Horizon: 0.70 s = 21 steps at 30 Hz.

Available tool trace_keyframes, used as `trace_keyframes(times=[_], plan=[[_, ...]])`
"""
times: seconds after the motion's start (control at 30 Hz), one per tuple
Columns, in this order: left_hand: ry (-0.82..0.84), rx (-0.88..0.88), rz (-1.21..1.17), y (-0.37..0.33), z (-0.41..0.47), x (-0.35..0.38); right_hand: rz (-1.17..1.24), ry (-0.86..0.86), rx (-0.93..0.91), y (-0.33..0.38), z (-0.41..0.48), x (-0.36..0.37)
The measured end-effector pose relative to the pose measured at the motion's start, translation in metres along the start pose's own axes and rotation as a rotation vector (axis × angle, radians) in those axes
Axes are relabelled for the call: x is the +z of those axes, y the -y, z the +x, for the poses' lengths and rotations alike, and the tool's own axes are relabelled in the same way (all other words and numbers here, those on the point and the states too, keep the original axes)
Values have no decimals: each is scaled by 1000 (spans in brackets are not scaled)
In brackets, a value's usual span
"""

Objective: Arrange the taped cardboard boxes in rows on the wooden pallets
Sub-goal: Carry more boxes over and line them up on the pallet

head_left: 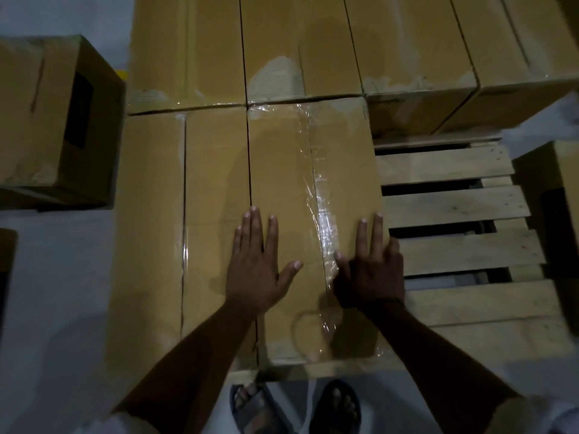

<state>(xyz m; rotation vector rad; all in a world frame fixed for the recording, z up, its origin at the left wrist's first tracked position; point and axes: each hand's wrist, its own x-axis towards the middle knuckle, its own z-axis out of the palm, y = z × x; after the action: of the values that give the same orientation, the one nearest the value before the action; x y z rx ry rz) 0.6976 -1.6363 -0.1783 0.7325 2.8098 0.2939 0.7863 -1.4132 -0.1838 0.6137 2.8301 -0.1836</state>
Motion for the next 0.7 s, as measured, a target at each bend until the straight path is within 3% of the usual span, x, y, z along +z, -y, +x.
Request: trace_keyframes(times=[0.2, 0.53, 0.7], plan=[[32, -31, 21, -19, -73, 14, 14, 40, 16, -7, -84, 9], [16, -51, 48, -22, -72, 21, 50, -10, 4, -9, -87, 13], [89, -65, 39, -25, -73, 15, 69, 113, 54, -7, -89, 7]])
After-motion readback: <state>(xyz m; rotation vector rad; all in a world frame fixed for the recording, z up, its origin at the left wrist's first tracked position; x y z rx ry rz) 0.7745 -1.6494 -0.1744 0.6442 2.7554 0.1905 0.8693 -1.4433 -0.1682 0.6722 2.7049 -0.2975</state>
